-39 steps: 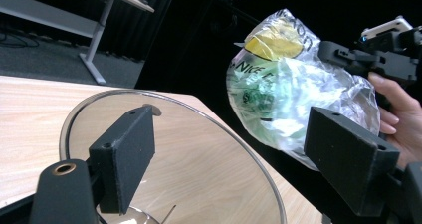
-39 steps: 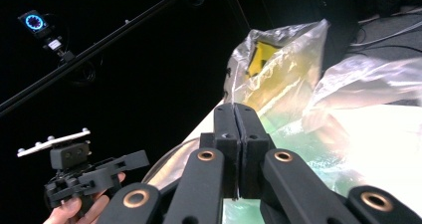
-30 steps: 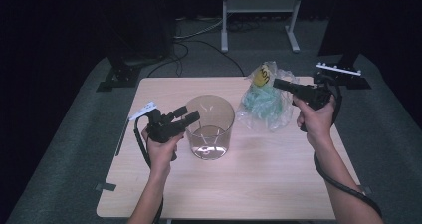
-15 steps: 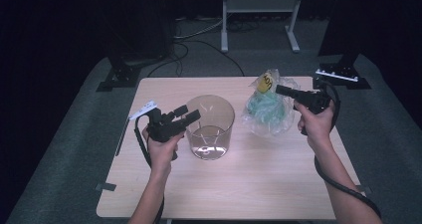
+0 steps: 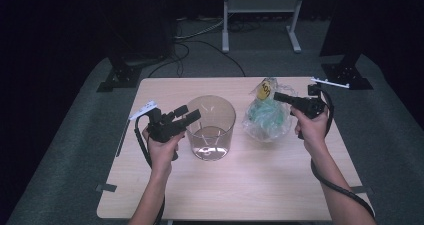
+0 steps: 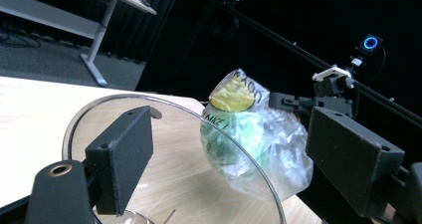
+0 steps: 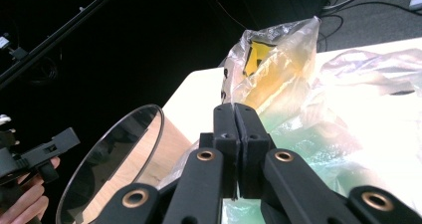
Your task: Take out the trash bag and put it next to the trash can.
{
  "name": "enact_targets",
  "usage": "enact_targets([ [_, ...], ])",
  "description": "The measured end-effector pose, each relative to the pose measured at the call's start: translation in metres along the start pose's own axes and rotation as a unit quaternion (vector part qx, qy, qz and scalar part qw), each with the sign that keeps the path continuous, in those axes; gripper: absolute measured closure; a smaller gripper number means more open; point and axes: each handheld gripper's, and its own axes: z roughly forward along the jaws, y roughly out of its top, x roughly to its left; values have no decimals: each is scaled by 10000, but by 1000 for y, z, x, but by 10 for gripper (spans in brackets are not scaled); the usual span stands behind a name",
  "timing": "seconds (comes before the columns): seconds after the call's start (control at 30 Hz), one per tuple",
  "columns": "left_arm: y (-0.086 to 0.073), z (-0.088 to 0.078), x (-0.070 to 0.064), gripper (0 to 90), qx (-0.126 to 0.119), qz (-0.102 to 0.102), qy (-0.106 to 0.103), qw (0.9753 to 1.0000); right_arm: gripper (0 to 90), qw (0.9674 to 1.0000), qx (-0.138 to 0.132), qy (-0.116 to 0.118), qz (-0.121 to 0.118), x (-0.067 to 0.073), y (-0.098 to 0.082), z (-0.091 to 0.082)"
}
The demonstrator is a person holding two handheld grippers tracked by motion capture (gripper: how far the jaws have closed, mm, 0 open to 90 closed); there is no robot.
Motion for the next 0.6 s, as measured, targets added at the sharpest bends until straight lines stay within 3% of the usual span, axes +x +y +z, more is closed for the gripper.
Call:
enact_targets([
  [0.3, 1, -2, -2, 158, -6, 47, -3, 10000, 895, 9999, 46, -133, -18, -5, -11, 10],
  [0.6, -1, 0, 0, 158, 34, 27, 29, 10000, 885, 9993, 273, -253, -47, -13, -29, 31],
])
